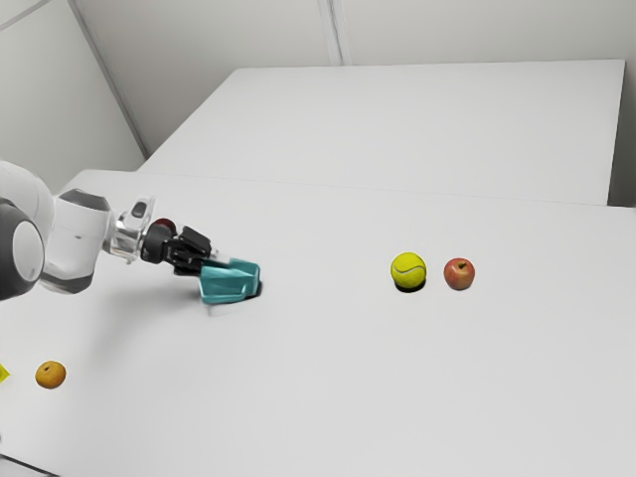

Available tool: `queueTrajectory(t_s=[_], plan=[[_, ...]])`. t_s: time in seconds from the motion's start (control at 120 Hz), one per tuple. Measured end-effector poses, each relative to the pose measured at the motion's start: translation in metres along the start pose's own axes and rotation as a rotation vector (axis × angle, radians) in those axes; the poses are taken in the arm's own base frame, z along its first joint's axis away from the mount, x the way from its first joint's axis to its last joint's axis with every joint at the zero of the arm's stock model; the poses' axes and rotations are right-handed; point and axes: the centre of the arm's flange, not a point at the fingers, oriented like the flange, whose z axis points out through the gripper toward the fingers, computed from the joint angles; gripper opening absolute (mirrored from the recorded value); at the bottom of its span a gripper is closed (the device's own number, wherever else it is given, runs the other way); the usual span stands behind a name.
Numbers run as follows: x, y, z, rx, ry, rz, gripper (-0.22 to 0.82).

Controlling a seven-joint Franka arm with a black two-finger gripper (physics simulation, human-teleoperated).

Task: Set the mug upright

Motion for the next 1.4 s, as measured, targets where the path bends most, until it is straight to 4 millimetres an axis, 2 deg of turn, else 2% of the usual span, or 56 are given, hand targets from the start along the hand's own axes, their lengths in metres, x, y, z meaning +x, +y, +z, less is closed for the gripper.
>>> queueTrajectory(t_s=[0.142,0.233,0.325,0.383,0.508,0.567,0.65,0.758,0.867,1.133,1.158,1.317,1.4], plan=[[0.001,0.002,-0.001,-0.004,0.005,0.036,-0.08],[0.001,0.002,0.0,-0.005,0.005,0.055,-0.12],[0.006,0.013,0.0,-0.002,0.002,0.092,-0.14],[0.016,0.035,-0.004,0.012,-0.003,0.151,-0.15],[0.056,0.108,-0.015,0.121,-0.074,0.344,-0.16],[0.066,0.13,-0.006,0.238,-0.179,0.424,-0.16],[0.068,0.144,0.017,0.439,-0.364,0.501,-0.17],[0.069,0.148,0.03,0.676,-0.525,0.552,-0.17],[0.073,0.148,0.032,0.818,-0.546,0.563,-0.17],[0.063,0.107,0.046,0.919,-0.47,0.439,-0.17],[0.064,0.106,0.046,0.922,-0.459,0.429,-0.15],[0.066,0.105,0.045,0.936,-0.401,0.379,0.2],[0.067,0.107,0.042,0.943,-0.376,0.357,0.33]])
